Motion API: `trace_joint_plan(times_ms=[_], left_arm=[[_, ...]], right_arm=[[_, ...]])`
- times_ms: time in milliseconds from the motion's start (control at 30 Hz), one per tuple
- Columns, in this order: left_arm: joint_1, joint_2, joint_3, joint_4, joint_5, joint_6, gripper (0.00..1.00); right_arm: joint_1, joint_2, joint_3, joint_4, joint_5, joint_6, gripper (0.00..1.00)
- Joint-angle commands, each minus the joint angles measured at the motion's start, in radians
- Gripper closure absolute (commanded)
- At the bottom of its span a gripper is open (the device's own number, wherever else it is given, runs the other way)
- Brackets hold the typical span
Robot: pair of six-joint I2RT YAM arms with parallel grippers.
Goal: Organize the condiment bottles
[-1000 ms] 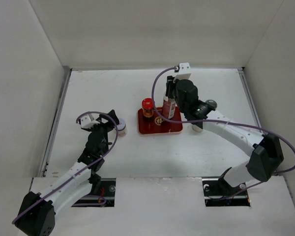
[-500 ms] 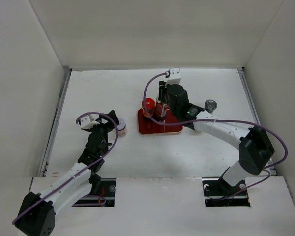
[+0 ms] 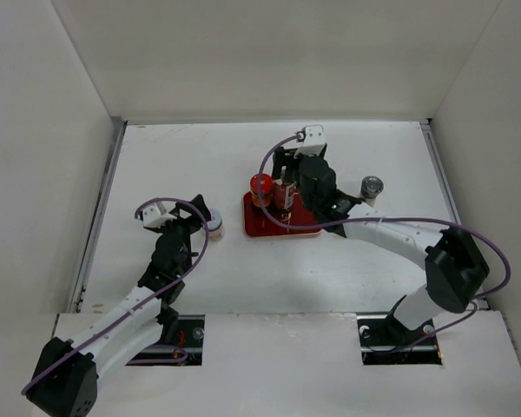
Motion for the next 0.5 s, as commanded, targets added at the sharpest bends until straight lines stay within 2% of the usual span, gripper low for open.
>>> trace_joint_plan(times_ms=[0, 100, 200, 233, 333, 400, 433, 467], left_arm=[[-0.001, -0.006, -0.003, 0.05, 0.01, -0.009, 0.2], [-0.007, -0.023, -0.004, 0.052, 0.01, -0.009, 0.2], [-0.003, -0.02, -0.006, 0.047, 0.01, -0.009, 0.2], [-0.009, -0.02, -0.006, 0.047, 0.01, -0.009, 0.2], [-0.017, -0.017, -0.004, 0.053, 0.01, -0.009, 0.2], [-0.018, -0.002, -0.001, 0.053, 0.01, -0.009, 0.2], [-0.02, 0.003, 0.0, 0.053, 0.011, -0.009, 0.2], [-0.024, 0.004, 0.0, 0.053, 0.013, -0.011, 0.2]], right_arm=[[0.011, -0.103, -0.021, 0.071, 0.045, -0.002, 0.17], [0.011, -0.204, -0.088, 0.056, 0.071, 0.014, 0.14], [0.002, -0.328, -0.195, 0.016, 0.14, 0.06, 0.15], [-0.006, -0.37, -0.229, -0.012, 0.166, 0.076, 0.24], [-0.013, -0.474, -0.323, -0.139, 0.275, 0.129, 0.65], [-0.015, -0.513, -0.361, -0.251, 0.338, 0.178, 0.71], [-0.022, -0.523, -0.377, -0.315, 0.353, 0.206, 0.69], [-0.036, -0.531, -0.39, -0.373, 0.355, 0.232, 0.62]])
